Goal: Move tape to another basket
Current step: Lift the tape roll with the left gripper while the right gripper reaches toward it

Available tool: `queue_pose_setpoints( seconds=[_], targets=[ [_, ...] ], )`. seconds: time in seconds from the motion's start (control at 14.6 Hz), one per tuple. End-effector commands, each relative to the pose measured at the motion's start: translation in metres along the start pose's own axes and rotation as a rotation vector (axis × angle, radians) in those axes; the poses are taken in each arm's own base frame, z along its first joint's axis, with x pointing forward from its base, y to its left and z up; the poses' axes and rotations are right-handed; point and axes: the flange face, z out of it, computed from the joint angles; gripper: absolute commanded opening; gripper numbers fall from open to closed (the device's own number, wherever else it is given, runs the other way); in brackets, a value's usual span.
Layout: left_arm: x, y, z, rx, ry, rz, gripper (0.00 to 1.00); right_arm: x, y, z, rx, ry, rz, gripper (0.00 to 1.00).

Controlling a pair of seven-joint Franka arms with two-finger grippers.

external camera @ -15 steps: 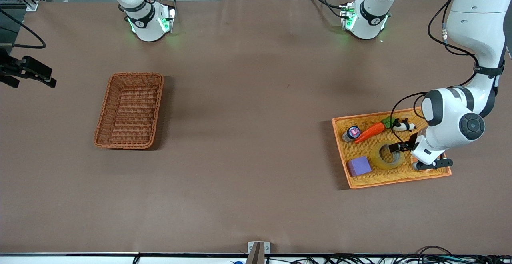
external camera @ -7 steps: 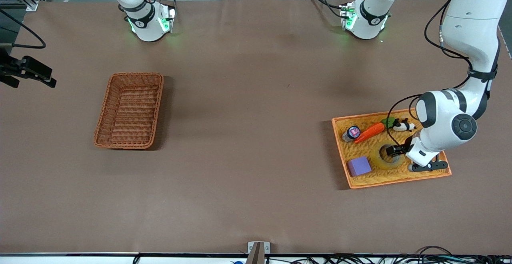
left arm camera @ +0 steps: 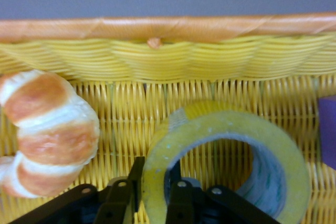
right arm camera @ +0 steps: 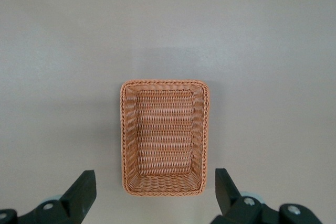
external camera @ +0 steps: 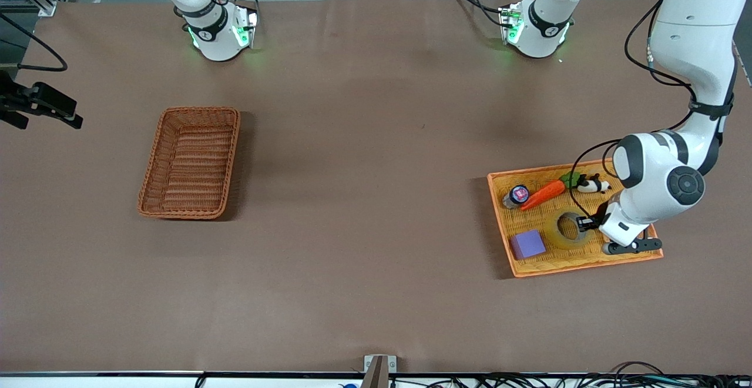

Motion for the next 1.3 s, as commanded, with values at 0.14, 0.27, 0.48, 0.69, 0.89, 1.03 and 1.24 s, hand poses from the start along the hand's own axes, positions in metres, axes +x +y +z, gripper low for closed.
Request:
queue_pose_setpoints(
  seconds=[0.14,0.27,0.48,0.69,0.89,1.03,1.24],
  targets=[
    [0.008,-0.001,-0.106,0.019,0.057,0.013,0.00,-0.004,0.000,-0.004,-0.001,0.005,0.010,1.00],
    [0.003,0.003,-0.149,0.027,0.018,0.026,0.00,-0.005,0.001,-0.004,-0.001,0.003,0.011,1.00],
    [-0.019,0.049,-0.197,0.013,-0.014,0.086,0.00,-0.004,0.002,-0.004,-0.001,0.009,0.013,1.00],
    [-0.041,0.114,-0.224,-0.005,-0.021,0.147,0.00,-0.005,0.001,-0.004,-0.001,0.003,0.013,1.00],
    [-0.062,0.194,-0.214,-0.035,-0.048,0.160,0.01,-0.004,0.004,-0.004,-0.001,0.011,0.016,1.00],
    [-0.074,0.251,-0.209,-0.067,-0.056,0.235,0.02,-0.004,0.003,-0.003,-0.001,0.005,0.014,1.00],
    [-0.103,0.354,-0.178,-0.087,-0.100,0.254,0.02,-0.004,0.003,-0.004,-0.001,0.009,0.014,1.00]
  ],
)
